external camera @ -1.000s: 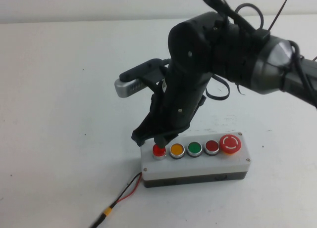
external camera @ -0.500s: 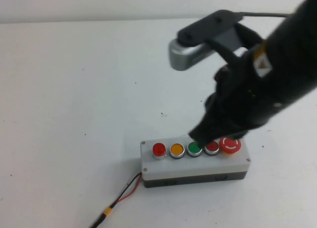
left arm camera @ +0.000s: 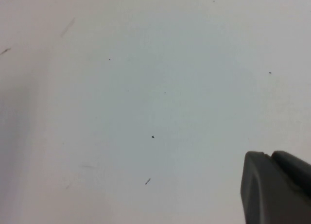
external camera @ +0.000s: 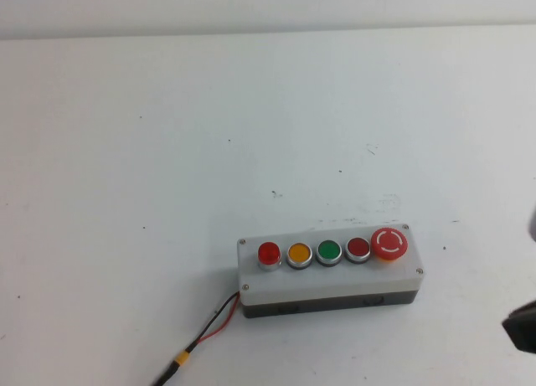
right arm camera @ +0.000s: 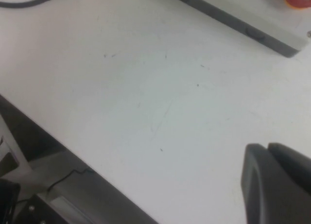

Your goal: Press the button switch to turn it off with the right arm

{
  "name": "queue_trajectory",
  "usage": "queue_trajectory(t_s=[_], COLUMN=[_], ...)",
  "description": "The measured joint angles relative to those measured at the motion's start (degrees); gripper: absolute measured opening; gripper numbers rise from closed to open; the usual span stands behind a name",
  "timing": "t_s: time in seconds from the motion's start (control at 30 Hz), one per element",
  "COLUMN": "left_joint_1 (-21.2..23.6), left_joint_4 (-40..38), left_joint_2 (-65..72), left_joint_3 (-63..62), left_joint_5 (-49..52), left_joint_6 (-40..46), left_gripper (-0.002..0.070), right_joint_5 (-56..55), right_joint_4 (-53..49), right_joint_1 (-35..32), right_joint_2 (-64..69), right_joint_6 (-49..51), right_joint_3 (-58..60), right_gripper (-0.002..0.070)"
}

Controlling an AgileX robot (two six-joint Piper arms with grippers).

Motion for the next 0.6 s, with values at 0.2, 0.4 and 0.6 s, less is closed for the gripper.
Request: queue_trajectory(t_s=[0.2, 0.4, 0.6], left_joint_1=[0.0, 0.0, 0.0], left_joint_4=[0.0, 0.0, 0.0], left_joint_2=[0.0, 0.0, 0.0], left_joint_3=[0.0, 0.0, 0.0], left_joint_5=[0.0, 0.0, 0.0], left_joint_6=[0.0, 0.0, 0.0], left_gripper=[-0.0002, -0.0002, -0.0002], right_joint_5=[1.0, 3.0, -1.0], right_joint_4=[-0.4, -1.7, -5.0], right_joint_1=[0.0, 0.0, 0.0], right_joint_2=[-10.1, -14.6, -14.9], right_joint_6=[0.0, 0.0, 0.0], right_joint_3=[7.7, 9.3, 11.3], right_gripper=[-0.0015, -0.0016, -0.0016])
